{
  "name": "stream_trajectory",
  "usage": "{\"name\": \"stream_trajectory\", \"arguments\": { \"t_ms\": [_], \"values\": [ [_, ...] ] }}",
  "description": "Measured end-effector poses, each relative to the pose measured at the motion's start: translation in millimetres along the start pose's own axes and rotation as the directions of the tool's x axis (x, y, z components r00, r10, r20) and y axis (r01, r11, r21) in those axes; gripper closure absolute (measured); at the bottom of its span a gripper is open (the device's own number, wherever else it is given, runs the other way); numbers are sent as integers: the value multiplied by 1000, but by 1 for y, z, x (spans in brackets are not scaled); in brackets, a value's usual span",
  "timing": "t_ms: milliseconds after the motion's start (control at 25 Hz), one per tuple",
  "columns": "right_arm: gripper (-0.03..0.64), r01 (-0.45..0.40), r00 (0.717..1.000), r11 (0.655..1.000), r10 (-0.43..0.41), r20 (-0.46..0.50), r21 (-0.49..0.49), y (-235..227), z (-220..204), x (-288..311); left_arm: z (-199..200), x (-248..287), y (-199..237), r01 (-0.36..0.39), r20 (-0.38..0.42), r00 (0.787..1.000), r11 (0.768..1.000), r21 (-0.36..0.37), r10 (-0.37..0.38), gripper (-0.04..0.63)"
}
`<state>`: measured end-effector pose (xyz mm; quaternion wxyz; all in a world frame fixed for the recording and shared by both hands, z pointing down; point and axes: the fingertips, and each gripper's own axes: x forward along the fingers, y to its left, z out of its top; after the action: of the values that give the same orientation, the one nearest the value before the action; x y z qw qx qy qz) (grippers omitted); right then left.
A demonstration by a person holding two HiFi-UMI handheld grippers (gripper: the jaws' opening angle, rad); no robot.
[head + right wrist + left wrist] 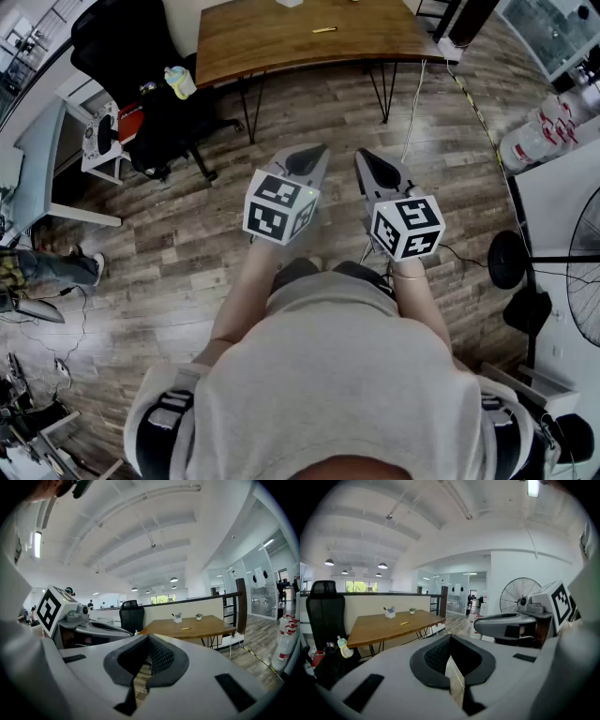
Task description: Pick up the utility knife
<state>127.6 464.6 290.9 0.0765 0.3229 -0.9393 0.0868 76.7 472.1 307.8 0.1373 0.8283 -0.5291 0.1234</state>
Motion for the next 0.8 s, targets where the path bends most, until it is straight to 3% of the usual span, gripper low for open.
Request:
{"name": "stream_trajectory", "arguments": {
  "t_ms": [800],
  "values": [
    [607,-31,999,1000,31,17,5,-6,0,3,-1,15,1,-16,2,1000,1000,-1,16,584]
  ]
}}
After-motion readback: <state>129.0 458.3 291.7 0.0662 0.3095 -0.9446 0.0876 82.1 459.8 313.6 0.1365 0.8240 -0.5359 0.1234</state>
